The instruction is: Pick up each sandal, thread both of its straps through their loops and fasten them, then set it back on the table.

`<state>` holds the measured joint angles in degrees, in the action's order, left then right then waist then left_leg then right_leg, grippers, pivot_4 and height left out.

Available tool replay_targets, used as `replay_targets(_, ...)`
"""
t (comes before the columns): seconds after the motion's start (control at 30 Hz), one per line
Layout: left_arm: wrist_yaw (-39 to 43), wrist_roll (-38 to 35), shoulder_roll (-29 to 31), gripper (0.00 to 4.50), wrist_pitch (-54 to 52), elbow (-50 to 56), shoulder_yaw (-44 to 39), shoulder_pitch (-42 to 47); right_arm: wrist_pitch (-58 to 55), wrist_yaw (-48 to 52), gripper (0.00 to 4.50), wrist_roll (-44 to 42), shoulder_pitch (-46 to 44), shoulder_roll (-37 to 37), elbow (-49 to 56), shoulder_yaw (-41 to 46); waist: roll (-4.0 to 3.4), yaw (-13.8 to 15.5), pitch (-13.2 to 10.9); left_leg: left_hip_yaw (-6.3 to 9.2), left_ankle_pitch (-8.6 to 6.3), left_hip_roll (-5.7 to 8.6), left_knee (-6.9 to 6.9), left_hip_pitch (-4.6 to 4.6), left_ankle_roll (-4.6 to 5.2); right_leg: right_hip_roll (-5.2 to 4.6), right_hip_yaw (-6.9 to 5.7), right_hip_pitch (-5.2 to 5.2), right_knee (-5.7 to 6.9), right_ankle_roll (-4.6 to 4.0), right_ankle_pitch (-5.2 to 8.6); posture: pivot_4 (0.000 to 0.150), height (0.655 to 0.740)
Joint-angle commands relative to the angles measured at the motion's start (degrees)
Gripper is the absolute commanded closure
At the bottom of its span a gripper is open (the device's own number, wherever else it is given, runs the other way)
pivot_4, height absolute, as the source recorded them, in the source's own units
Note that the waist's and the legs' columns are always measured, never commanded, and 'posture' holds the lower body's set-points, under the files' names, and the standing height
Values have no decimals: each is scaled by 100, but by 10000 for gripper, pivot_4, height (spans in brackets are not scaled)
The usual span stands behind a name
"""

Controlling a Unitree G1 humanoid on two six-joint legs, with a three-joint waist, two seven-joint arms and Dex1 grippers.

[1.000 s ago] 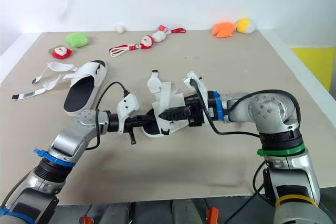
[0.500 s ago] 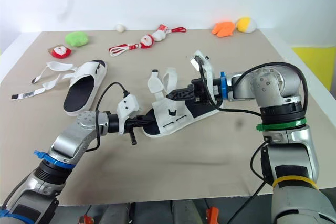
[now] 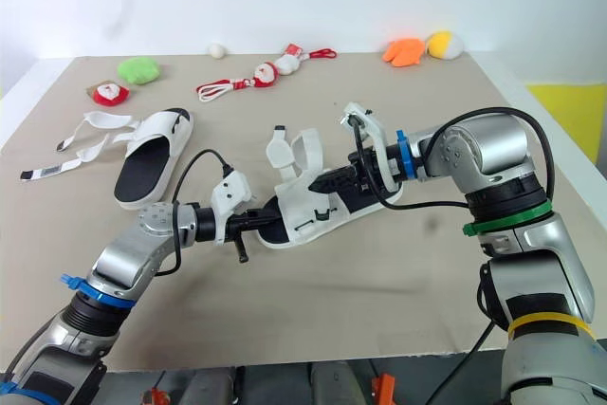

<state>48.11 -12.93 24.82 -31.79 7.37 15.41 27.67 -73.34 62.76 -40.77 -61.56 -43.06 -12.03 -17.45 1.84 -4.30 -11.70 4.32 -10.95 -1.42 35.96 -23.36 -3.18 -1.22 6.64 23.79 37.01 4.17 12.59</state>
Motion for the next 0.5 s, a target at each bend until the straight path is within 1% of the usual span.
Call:
replay_targets(0.03, 19, 27, -5, 45000, -112, -16, 121, -93, 116, 93, 44376, 71, -348, 91, -135, 332, 0, 0, 0, 1, 0, 0, 0, 0, 0, 0, -1, 0, 0, 0, 0, 1500, 7400)
replay_targets(0.17, 17, 29, -7, 45000, -103, -20, 125, -93, 333, 177, 44376, 366, -427, 126, -393, 233, 0, 4, 0, 1, 0, -1, 0, -1, 0, 0, -4, 0, 0, 0, 0, 1500, 7400)
replay_targets(0.3, 14, 31, -17, 45000, -97, -20, 130, -90, 533, 417, 44376, 621, -249, 44, -322, 28, 0, 4, 0, 1, 0, 0, -2, -3, -1, 0, -4, 3, 0, 0, 1, 1500, 7400)
replay_targets(0.5, 17, 30, -12, 45000, -103, -14, 132, -94, 575, 659, 44376, 839, -189, 49, -423, -57, 0, 2, 0, 1, 0, -1, -1, -2, -1, 0, -4, 3, 1, 0, 0, 1500, 7400)
